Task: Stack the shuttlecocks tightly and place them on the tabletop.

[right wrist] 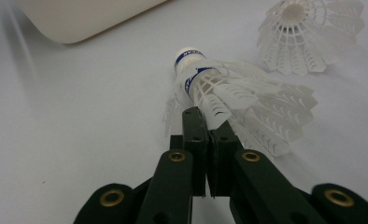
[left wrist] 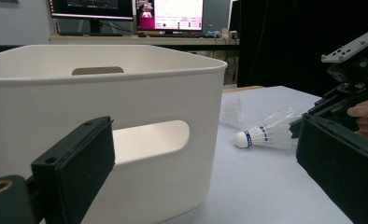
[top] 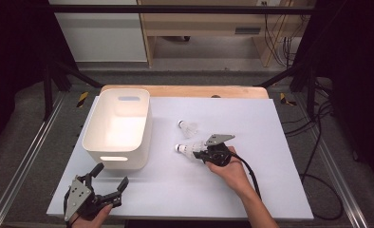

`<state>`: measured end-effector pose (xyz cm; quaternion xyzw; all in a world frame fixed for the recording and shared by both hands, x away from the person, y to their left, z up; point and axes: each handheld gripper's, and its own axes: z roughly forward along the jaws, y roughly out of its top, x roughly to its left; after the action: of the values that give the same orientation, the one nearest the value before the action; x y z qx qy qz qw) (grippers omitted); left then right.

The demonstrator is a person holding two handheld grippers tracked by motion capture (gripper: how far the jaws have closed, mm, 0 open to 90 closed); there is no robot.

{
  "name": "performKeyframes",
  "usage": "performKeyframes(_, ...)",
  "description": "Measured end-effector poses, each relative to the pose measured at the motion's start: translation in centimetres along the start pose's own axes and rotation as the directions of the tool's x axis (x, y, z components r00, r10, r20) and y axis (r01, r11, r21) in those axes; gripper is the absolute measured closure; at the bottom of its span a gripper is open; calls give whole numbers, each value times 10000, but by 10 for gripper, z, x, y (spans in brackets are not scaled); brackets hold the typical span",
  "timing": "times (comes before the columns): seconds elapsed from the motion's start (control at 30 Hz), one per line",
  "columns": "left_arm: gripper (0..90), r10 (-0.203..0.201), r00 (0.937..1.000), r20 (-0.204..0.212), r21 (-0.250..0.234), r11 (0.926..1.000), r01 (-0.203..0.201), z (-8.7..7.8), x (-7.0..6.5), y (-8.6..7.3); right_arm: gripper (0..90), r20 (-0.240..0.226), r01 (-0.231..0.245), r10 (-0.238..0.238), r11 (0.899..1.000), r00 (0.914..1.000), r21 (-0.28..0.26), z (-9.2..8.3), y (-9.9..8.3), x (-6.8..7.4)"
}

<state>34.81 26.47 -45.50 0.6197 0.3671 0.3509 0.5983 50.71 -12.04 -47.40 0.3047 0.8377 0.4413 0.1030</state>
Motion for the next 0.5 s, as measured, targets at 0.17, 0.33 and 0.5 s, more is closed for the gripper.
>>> performKeyframes(0.17, 46, 11, 10000, -4, 7, 10000, -11, 0, 0, 0, 779, 138, 51, -52, 10000, 9999, 55, 0, 0, 3)
performKeyframes(0.33, 46, 12, 10000, -30, -10, 10000, -12, -1, 1, 0, 703, 286, 24, -28, 9999, 9996, 119, -4, 1, 4)
performKeyframes(0.5, 45, 11, 10000, -12, -24, 10000, -11, -1, 1, 0, 643, 375, 23, -29, 9998, 9993, 181, -9, 1, 6)
